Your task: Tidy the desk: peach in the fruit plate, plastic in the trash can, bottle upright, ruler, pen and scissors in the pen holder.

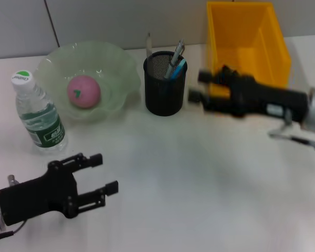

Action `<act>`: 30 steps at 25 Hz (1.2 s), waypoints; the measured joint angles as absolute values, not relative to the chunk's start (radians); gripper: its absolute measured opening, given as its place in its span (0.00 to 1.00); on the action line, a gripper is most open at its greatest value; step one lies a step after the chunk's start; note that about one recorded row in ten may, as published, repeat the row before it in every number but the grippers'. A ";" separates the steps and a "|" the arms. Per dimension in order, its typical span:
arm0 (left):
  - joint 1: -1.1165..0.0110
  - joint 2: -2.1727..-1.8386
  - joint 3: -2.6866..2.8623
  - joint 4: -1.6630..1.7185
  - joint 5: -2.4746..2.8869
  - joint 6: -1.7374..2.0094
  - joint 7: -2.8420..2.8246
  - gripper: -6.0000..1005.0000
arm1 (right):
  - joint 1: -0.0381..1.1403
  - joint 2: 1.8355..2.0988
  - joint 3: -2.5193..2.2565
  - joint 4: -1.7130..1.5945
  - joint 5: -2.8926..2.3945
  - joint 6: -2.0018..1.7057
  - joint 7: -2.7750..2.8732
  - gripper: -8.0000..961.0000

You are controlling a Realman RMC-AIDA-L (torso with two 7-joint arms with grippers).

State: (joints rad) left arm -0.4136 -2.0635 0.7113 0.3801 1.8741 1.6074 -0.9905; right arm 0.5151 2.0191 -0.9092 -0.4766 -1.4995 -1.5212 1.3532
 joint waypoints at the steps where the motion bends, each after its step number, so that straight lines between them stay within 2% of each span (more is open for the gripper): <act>1: -0.415 -2.063 0.731 0.384 1.875 1.610 -1.008 0.75 | 0.507 2.010 -0.908 -0.477 -1.540 -1.555 1.356 0.85; 9: -0.431 -2.051 0.780 0.431 1.885 1.611 -1.125 0.75 | 0.486 1.969 -0.903 -0.489 -1.801 -1.662 1.427 0.85; 17: -0.471 -2.046 0.782 0.449 1.971 1.609 -1.202 0.75 | 0.497 1.971 -0.902 -0.503 -1.899 -1.659 1.451 0.85; 30: -0.474 -2.036 0.782 0.453 1.974 1.621 -1.207 0.75 | 0.514 1.980 -0.909 -0.513 -1.921 -1.656 1.480 0.85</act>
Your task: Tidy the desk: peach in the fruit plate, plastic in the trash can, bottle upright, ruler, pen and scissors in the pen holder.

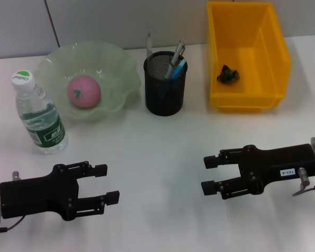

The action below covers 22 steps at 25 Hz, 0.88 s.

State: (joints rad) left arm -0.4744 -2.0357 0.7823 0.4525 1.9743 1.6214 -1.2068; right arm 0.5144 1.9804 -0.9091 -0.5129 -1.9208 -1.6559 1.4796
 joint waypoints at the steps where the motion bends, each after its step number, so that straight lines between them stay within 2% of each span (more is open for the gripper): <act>1: -0.474 -2.034 0.783 0.453 1.974 1.625 -1.207 0.75 | 0.515 1.982 -0.909 -0.513 -1.921 -1.654 1.480 0.85; 9: -0.474 -2.022 0.782 0.462 1.983 1.644 -1.221 0.75 | 0.518 1.986 -0.910 -0.511 -1.929 -1.648 1.486 0.85; 22: -0.478 -2.022 0.782 0.472 2.001 1.647 -1.230 0.75 | 0.529 1.999 -0.909 -0.513 -1.934 -1.636 1.490 0.85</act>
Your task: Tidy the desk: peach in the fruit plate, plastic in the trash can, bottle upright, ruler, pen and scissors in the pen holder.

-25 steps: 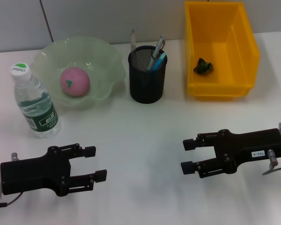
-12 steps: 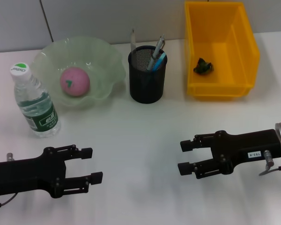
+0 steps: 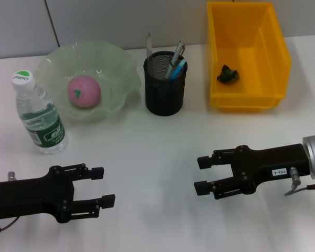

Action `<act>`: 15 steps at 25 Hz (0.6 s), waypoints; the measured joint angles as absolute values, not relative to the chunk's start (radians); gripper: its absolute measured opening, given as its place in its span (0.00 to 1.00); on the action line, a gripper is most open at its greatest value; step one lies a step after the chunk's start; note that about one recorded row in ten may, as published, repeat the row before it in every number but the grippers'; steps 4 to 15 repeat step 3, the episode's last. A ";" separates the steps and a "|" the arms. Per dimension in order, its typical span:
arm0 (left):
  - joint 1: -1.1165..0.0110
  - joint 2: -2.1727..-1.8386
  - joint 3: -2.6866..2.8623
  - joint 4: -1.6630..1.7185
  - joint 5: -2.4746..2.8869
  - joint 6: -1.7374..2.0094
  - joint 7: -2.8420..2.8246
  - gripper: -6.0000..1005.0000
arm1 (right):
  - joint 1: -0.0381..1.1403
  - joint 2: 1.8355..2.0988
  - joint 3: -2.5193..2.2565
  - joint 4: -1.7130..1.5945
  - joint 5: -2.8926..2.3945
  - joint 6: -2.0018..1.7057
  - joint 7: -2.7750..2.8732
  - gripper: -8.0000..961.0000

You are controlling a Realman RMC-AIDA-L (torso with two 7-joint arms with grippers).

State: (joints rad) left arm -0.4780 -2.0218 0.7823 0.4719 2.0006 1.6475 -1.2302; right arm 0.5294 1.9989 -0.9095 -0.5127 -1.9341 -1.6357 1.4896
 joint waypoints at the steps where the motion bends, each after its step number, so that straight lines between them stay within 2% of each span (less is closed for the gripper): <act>1: -0.478 -2.022 0.782 0.474 2.001 1.648 -1.231 0.75 | 0.530 1.999 -0.908 -0.513 -1.934 -1.635 1.490 0.85; 15: -0.478 -2.022 0.781 0.476 2.001 1.647 -1.231 0.75 | 0.530 2.000 -0.905 -0.513 -1.934 -1.635 1.490 0.85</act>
